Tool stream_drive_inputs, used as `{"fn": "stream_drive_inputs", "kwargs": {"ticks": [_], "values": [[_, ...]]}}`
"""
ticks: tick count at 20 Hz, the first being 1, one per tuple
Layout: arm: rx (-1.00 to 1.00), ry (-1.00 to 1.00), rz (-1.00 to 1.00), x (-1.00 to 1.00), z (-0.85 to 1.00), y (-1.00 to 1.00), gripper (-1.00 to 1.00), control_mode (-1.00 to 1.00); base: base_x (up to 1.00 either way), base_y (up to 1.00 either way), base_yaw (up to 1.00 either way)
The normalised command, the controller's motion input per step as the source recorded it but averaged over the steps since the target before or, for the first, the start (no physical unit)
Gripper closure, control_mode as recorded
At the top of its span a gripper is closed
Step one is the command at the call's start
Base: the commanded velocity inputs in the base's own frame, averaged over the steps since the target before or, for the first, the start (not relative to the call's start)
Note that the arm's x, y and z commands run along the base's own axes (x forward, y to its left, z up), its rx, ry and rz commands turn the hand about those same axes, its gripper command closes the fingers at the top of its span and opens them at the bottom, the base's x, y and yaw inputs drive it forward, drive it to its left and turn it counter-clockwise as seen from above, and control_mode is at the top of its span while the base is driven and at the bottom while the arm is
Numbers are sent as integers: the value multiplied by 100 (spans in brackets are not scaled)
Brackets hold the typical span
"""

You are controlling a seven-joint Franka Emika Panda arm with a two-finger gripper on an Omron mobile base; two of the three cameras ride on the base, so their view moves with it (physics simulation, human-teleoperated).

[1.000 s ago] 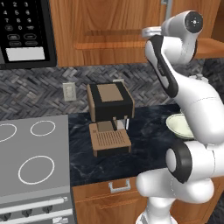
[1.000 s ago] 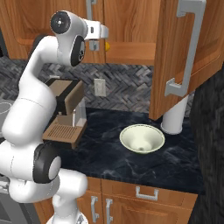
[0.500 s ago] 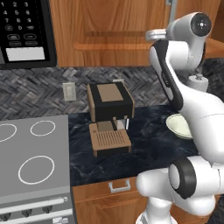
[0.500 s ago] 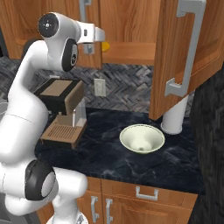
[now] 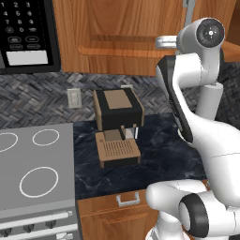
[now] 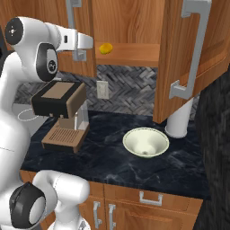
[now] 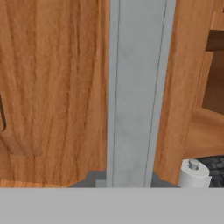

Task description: Open the cabinet. Pick the apple and mango from the cabinet and place them into the bowl. Then close the cabinet.

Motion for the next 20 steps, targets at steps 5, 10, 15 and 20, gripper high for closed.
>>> {"fn": "stream_drive_inputs", "kwargs": {"ticks": [5,10,15,20], "values": [[0,0,-11,-72,0,25,100,-100,0,0,0],[0,0,-10,-78,0,13,100,-100,0,0,0],[0,0,-7,-82,0,3,100,-100,0,0,0],[0,0,-5,-73,0,0,100,-100,0,0,0]]}}
